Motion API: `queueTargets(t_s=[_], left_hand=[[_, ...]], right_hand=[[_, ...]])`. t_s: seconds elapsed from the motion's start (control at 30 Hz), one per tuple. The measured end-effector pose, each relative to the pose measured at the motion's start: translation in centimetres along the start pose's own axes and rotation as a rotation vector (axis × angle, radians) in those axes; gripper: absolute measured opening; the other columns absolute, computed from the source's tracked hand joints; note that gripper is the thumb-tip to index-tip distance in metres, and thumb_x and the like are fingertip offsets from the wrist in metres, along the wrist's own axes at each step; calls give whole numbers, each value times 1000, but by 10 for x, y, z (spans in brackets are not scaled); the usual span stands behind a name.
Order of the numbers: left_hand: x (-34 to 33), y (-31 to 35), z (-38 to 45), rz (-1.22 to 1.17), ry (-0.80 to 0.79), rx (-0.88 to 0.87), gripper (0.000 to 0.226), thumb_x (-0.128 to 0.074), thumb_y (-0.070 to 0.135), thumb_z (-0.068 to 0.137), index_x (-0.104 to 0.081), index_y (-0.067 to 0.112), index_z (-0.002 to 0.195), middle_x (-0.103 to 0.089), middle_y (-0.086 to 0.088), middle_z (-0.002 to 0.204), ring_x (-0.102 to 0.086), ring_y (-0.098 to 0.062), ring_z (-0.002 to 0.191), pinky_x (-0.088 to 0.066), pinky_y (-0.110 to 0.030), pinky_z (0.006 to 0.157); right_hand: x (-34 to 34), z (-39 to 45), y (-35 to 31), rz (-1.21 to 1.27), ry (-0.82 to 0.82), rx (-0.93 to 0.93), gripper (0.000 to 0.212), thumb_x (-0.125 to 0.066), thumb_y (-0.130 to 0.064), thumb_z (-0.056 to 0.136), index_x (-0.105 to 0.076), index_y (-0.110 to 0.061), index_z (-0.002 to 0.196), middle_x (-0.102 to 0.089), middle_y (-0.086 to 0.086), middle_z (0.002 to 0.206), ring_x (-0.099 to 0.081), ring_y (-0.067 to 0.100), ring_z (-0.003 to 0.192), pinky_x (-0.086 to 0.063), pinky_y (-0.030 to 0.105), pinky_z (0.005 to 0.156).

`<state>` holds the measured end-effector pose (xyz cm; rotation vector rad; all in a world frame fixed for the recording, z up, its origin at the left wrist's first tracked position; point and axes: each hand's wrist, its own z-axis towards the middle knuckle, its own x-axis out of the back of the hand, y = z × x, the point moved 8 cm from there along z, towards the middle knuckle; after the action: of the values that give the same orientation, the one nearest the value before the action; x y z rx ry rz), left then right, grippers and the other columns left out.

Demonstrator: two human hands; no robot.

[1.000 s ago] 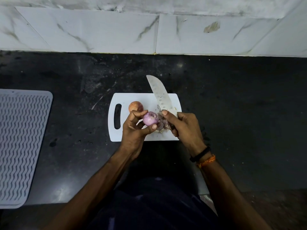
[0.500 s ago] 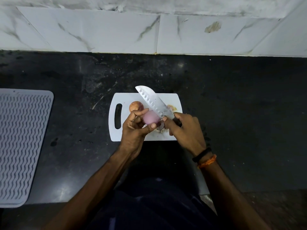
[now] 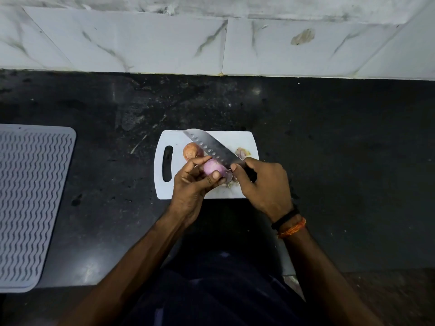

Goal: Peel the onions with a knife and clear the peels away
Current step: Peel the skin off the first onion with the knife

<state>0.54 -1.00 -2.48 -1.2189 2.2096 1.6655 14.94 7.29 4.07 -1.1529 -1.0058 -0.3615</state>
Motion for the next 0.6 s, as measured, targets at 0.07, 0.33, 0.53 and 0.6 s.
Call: queueTargets(t_s=[0.07, 0.33, 0.53, 0.6], left_hand=[[0, 1, 0, 43, -13, 6, 44, -73, -3, 75, -65, 1, 118, -71, -18, 112, -69, -33, 101, -61, -36, 80], [2, -1, -2, 27, -5, 38, 43, -72, -2, 75, -67, 2, 118, -73, -10, 110, -69, -31, 103, -61, -35, 79], [3, -4, -2, -6, 23, 109, 45, -71, 12, 80, -65, 1, 123, -70, -9, 117, -70, -27, 101, -59, -34, 77], [5, -6, -2, -14, 30, 130, 43, -71, 15, 81, -66, 4, 122, -70, -9, 118, -69, -26, 102, -59, -33, 77]], right_hand=[[-1, 3, 2, -58, -14, 13, 38, -51, -50, 93, -58, -20, 71, -48, -11, 54, -48, 12, 49, -32, 26, 50], [5, 6, 11, -50, 15, -60, 28, -62, -42, 94, -73, -18, 86, -59, -5, 60, -48, 8, 52, -25, 17, 51], [-2, 5, 24, 74, -26, -203, 45, -52, -58, 87, -73, -18, 80, -70, -5, 67, -64, 12, 61, -51, 32, 59], [-1, 5, 26, 23, -12, -201, 42, -60, -57, 87, -76, -19, 86, -72, -6, 73, -64, 11, 64, -49, 26, 59]])
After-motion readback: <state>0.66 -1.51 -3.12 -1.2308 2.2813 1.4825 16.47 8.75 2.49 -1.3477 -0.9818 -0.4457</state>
